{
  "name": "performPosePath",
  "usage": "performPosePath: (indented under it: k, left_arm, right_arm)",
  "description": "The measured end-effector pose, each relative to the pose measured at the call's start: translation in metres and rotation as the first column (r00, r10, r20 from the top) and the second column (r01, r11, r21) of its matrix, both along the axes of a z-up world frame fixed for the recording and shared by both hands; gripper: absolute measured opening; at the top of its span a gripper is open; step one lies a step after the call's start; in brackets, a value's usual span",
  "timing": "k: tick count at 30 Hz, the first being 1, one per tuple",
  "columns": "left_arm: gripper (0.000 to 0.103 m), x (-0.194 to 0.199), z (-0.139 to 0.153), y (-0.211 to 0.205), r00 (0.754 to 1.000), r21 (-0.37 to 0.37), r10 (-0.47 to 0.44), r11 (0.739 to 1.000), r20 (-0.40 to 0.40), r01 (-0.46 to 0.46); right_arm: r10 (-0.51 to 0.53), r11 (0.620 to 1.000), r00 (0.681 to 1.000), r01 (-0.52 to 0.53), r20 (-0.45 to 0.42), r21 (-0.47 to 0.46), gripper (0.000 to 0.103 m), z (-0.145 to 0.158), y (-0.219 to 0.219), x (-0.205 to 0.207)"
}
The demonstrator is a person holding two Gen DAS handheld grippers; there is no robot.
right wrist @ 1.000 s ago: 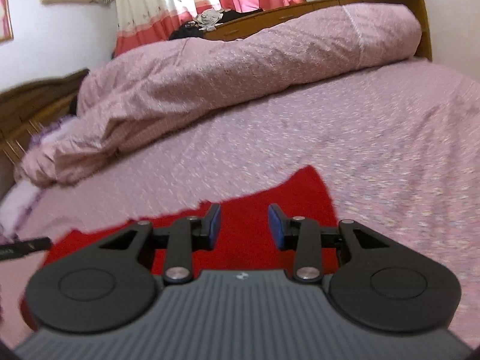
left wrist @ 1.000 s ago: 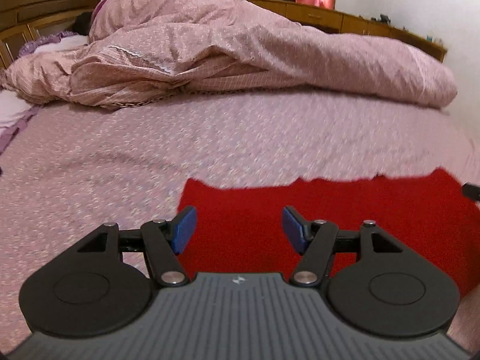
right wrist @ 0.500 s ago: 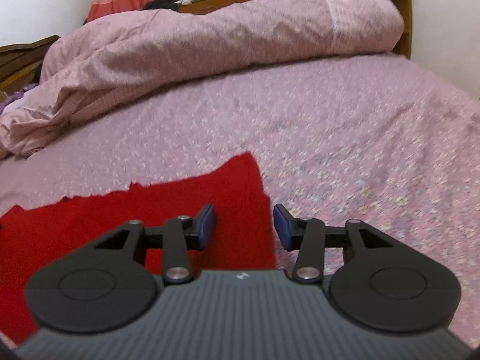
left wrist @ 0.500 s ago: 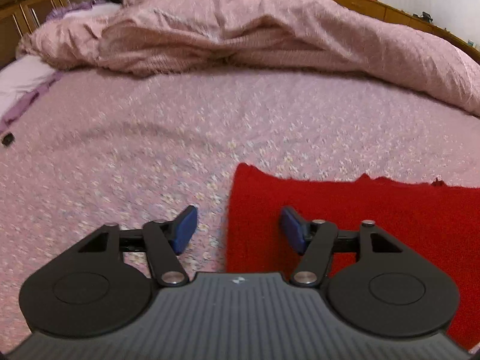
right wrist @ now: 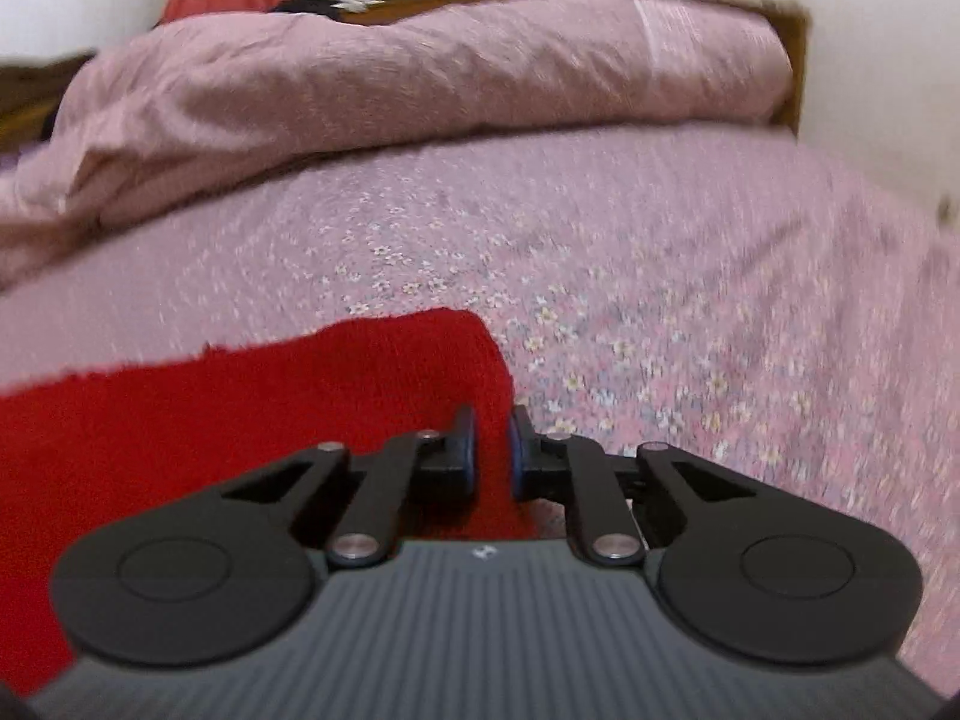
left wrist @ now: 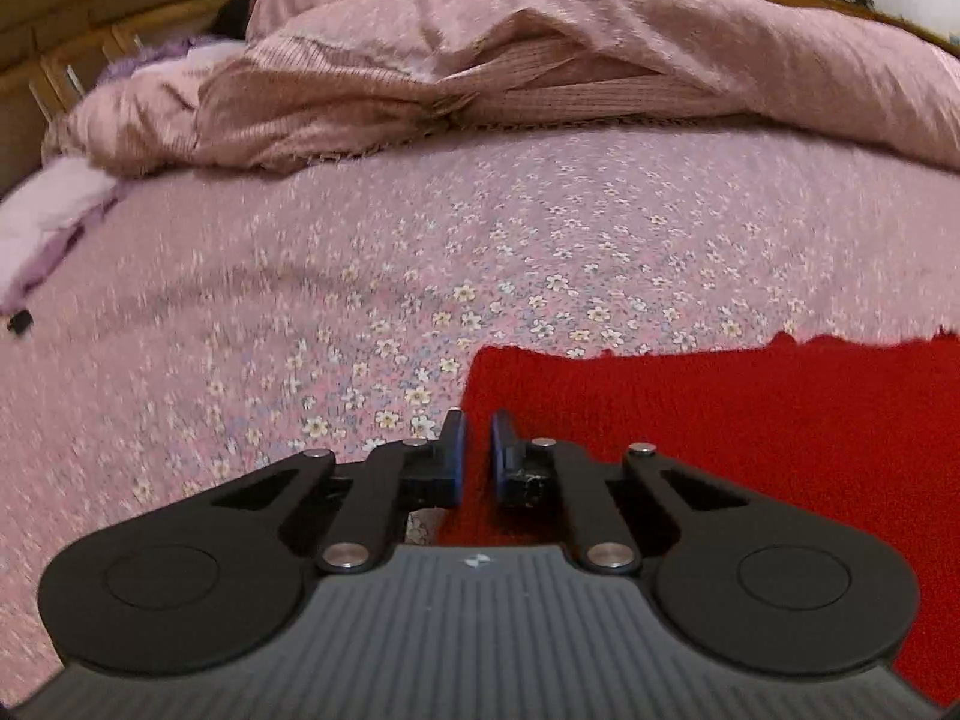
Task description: Fold small clothes
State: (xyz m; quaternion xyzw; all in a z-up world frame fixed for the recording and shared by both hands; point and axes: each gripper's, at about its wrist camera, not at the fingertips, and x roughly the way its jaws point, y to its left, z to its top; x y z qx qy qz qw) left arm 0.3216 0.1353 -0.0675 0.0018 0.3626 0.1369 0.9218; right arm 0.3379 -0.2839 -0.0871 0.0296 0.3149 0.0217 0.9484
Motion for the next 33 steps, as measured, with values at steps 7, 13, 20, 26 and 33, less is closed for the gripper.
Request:
performPosePath:
  k: [7,13,20,26,33]
  left_arm:
    - [0.013,-0.015,0.027,0.007,0.999,-0.039,-0.032,0.999,-0.001,0.032]
    - [0.043,-0.048,0.055,0.013,0.999,-0.133,-0.043,0.99,-0.019,0.04]
    - [0.074,-0.094,0.074,-0.005,0.997,-0.065,-0.08,0.995,-0.005,0.08]
    - [0.08,-0.131,0.074,-0.019,0.998,-0.107,-0.055,0.993,-0.004,0.055]
    - [0.082,-0.164,0.07,-0.026,0.999,-0.16,-0.037,0.987,-0.021,0.033]
  right_arm:
    - [-0.025,0.985,0.999,0.028,-0.02,0.171,0.021,0.015,-0.024,-0.006]
    - [-0.082,0.971,0.996,0.072,0.035,0.227,0.035,0.037,-0.037,-0.034]
    - [-0.104,0.956,0.994,0.088,0.044,0.279,0.054,0.053,-0.042,-0.08]
    - [-0.163,0.934,0.986,0.164,-0.03,0.318,0.054,0.05,-0.042,-0.121]
    - [-0.21,0.873,0.97,0.242,-0.121,0.424,0.057,0.034,-0.041,-0.15]
